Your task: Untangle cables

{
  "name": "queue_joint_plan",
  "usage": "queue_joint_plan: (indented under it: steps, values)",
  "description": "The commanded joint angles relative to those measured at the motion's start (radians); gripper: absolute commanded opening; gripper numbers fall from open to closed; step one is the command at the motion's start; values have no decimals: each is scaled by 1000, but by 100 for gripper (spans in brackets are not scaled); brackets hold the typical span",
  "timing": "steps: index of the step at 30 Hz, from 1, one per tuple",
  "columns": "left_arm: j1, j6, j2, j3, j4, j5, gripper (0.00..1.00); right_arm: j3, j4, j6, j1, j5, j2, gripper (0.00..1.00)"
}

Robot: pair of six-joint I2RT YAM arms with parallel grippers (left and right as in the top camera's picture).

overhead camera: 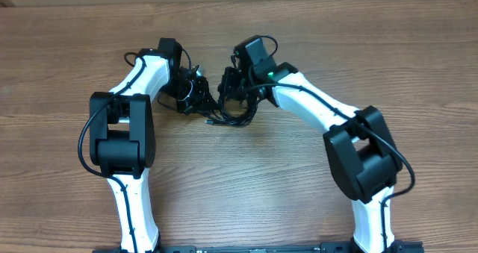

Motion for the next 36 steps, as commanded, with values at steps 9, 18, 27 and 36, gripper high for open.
queue_joint_plan:
  steps: [9,18,27,36]
  values:
    - [-6,57,10,54,-27,-7,4,-14,48,42,31,-54,157,4]
    - [-7,144,10,104,-71,-6,4,-5,70,-15,-43,-253,57,4]
    - [-7,175,10,105,-70,-10,4,-6,-181,-114,-150,-236,2,5]
    - [-18,223,10,119,-75,-20,4,-6,-332,-119,-163,-74,2,5]
